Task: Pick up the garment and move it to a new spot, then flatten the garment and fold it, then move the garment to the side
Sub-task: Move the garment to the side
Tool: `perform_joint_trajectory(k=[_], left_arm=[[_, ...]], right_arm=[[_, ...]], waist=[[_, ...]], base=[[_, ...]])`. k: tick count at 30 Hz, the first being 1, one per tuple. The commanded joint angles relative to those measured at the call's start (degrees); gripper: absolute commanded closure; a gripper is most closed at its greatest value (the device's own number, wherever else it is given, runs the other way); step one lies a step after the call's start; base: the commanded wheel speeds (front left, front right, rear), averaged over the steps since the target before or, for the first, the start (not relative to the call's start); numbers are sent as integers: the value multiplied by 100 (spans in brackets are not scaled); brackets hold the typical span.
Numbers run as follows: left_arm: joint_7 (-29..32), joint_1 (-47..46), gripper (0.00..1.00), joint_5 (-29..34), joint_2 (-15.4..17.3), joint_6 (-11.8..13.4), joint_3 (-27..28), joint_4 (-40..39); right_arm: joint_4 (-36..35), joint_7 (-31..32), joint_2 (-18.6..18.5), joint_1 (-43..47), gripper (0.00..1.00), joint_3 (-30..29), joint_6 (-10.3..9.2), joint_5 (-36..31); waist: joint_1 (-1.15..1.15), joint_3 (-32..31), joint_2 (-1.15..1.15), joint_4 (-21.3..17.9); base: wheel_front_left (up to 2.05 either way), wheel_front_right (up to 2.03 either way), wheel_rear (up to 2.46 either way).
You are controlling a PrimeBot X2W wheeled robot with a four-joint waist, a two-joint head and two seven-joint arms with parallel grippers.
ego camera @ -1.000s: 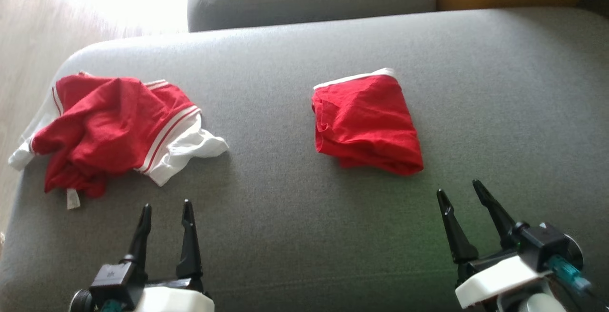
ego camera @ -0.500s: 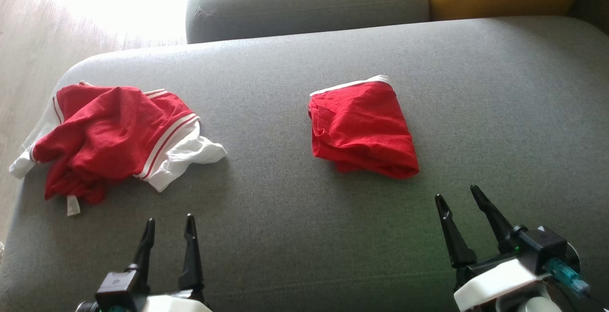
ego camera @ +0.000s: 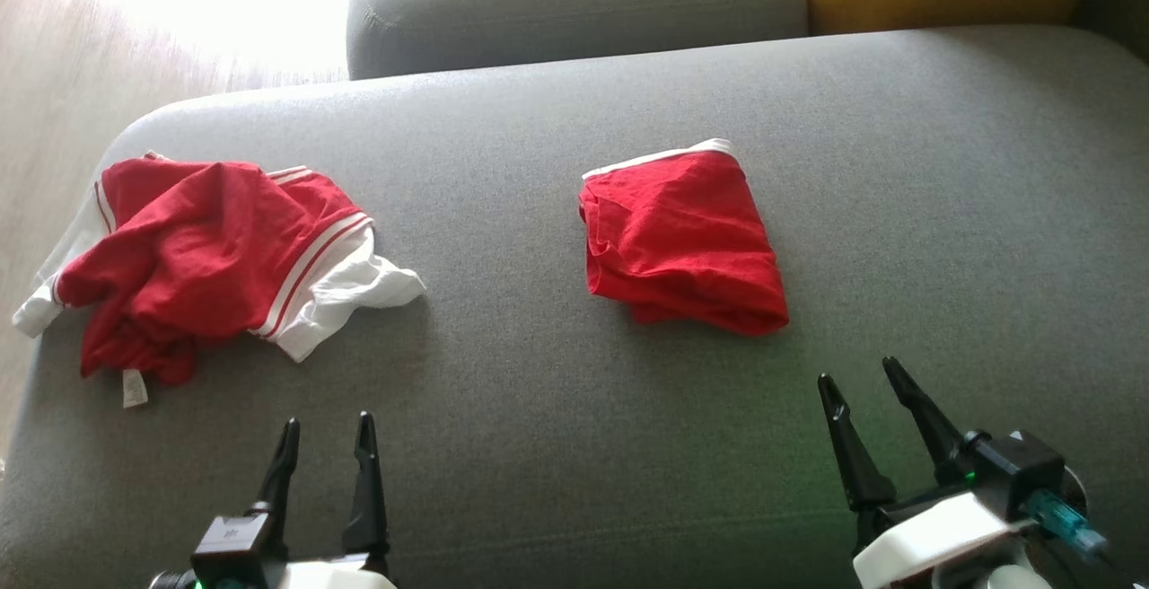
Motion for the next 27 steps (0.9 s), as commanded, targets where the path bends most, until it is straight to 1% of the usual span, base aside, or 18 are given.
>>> perform_joint_trajectory(k=[1,6,9,11,15,16,17,19,22,27], left_arm=[[-29,-221,0,63,-34,53,135,-146],[-29,-261,0,41,-34,59,72,-115],[-29,-318,0,48,-34,55,10,-110],[-29,-373,0,98,-34,69,-32,-105],[-29,-589,0,168,-34,74,-125,-161],[-29,-648,0,182,-34,69,-146,-168],[-29,-757,0,205,-34,71,-181,-172],[-29,-851,0,223,-34,69,-209,-169],[-29,-990,0,244,-34,42,-250,-143],[-29,-1217,0,263,-34,-9,-319,-100]], right_arm=[[-130,-53,6,-172,0,149,-1,77],[148,-53,6,-565,0,198,-1,267],[503,-53,6,-952,0,285,-1,432],[834,-53,6,-1271,0,306,-1,638],[1577,-53,6,-2027,0,174,-1,1442],[1809,-52,6,-2223,0,129,-1,1565],[2276,11,6,-2627,0,43,-1,1733],[2704,165,-13,-3013,0,-28,-1,1749],[3223,396,-154,-3518,0,-47,-1,1828],[3852,756,-435,-4161,0,-19,-1,2117]], waist=[[0,10,0,-1],[0,96,0,2],[0,176,0,37],[0,269,0,85],[0,582,0,263],[0,661,0,311],[0,809,0,399],[0,958,0,471],[0,1166,0,569],[0,1475,0,707]], base=[[0,0,0],[0,0,0],[0,0,0],[0,0,0],[0,0,0],[0,0,0],[0,0,0],[0,0,0],[0,0,0],[0,0,0]])
